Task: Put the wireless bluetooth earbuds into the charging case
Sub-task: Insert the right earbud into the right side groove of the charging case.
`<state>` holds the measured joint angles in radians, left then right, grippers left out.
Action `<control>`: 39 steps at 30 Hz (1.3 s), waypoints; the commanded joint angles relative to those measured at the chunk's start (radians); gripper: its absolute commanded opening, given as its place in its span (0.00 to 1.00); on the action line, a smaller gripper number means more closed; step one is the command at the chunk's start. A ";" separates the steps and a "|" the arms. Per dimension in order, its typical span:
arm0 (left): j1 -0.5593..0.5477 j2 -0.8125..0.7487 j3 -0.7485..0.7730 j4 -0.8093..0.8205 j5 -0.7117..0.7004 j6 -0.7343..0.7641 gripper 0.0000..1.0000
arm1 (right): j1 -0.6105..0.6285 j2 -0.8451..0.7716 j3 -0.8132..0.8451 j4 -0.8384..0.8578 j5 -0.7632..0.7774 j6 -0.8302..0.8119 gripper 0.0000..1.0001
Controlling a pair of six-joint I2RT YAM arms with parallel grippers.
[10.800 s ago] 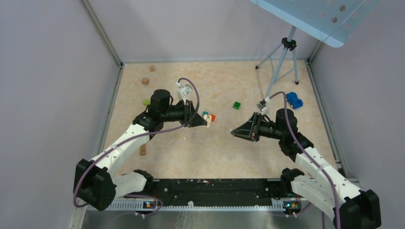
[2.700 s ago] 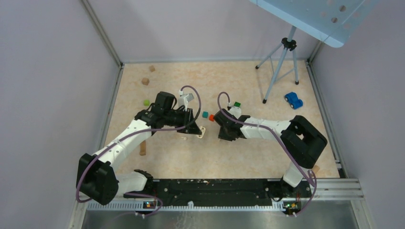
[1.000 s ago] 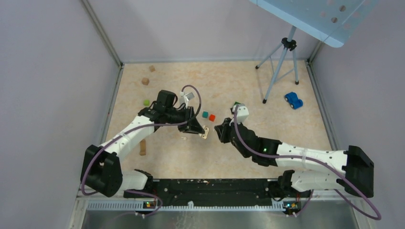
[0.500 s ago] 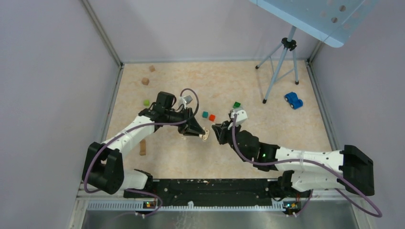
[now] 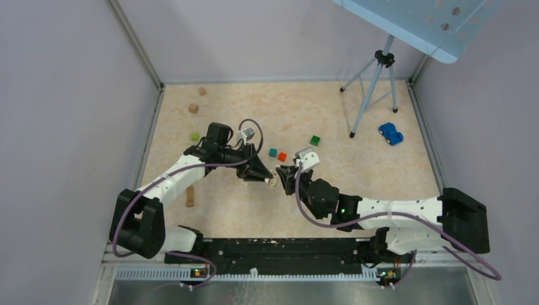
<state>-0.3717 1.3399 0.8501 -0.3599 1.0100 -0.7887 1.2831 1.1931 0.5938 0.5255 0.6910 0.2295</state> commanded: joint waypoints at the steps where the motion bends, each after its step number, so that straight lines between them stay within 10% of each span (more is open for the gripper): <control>1: 0.011 0.000 -0.025 0.074 0.066 -0.028 0.00 | 0.018 0.018 -0.009 0.061 0.034 -0.030 0.00; 39: 0.030 0.009 -0.036 0.083 0.061 -0.032 0.00 | 0.137 0.157 0.021 0.013 0.181 -0.062 0.00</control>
<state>-0.3466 1.3514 0.7982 -0.3176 1.0546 -0.8391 1.3930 1.3231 0.5816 0.5449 0.8612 0.1673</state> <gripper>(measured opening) 0.312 0.108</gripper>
